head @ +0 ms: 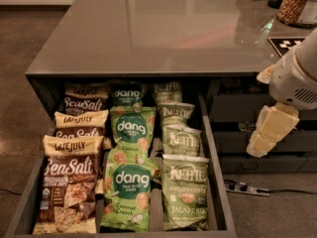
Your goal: Pick green jalapeno chip bag from top drawer and place on counter
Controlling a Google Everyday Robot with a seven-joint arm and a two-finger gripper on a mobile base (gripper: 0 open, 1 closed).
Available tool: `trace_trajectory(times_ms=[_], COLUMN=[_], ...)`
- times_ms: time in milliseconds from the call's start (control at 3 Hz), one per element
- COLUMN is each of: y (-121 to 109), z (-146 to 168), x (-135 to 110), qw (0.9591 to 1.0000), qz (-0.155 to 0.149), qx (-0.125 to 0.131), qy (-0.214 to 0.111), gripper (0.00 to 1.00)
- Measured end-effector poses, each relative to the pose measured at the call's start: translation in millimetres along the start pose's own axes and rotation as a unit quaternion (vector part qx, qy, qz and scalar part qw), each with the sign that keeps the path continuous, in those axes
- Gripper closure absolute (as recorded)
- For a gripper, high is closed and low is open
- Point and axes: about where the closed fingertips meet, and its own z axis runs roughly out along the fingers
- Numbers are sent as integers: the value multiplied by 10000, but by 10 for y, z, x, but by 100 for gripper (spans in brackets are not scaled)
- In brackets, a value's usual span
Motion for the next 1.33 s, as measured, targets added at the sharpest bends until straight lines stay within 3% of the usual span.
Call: trace_trajectory(times_ms=[333, 667, 1000, 1333], y=[80, 318, 379, 380], z=[321, 901, 1238, 1237], x=[-36, -30, -57, -57], qw=[9989, 9897, 9797, 9797], qz=[458, 1386, 1927, 1927], qx=[-41, -151, -45, -45], qy=[-107, -326, -557, -556], gripper=[0, 0, 0, 0])
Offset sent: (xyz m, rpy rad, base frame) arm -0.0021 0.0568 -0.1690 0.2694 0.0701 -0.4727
